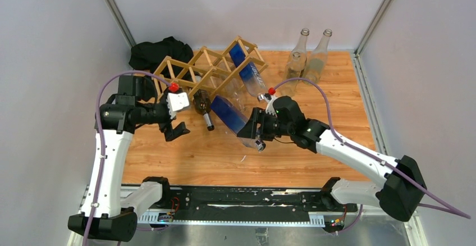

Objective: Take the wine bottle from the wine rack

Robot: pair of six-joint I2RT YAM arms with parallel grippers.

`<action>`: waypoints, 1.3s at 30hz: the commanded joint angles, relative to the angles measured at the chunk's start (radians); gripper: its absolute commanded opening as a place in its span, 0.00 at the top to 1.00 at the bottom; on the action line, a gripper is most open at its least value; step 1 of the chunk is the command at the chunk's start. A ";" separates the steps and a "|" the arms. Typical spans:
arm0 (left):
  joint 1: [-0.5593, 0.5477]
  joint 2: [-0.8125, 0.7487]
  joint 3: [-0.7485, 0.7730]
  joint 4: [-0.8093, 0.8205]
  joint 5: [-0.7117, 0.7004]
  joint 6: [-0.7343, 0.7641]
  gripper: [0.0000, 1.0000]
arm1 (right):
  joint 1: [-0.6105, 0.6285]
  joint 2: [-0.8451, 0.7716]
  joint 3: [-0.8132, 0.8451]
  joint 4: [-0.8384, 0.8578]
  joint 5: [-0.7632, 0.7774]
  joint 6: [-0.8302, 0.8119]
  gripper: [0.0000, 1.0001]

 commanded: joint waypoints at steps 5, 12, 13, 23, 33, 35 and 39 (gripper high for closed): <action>-0.036 -0.038 -0.035 -0.004 0.049 0.156 0.00 | 0.017 -0.135 0.081 0.021 -0.055 -0.040 1.00; -0.130 -0.069 -0.050 -0.004 0.019 0.241 0.00 | 0.056 -0.099 0.183 -0.026 -0.130 -0.075 1.00; -0.147 -0.072 -0.055 -0.004 0.010 0.254 0.00 | 0.070 -0.091 0.201 -0.026 -0.137 -0.081 1.00; -0.278 -0.111 -0.134 0.078 -0.118 0.307 0.00 | 0.206 0.080 0.389 -0.015 -0.190 -0.111 1.00; -0.306 -0.164 -0.222 0.110 -0.198 0.378 0.07 | 0.256 0.187 0.478 0.031 -0.231 -0.100 1.00; -0.309 -0.169 -0.240 0.110 -0.209 0.387 0.11 | 0.259 0.201 0.482 0.046 -0.240 -0.091 1.00; -0.315 -0.174 -0.275 0.110 -0.226 0.397 0.15 | 0.262 0.216 0.492 0.061 -0.246 -0.086 1.00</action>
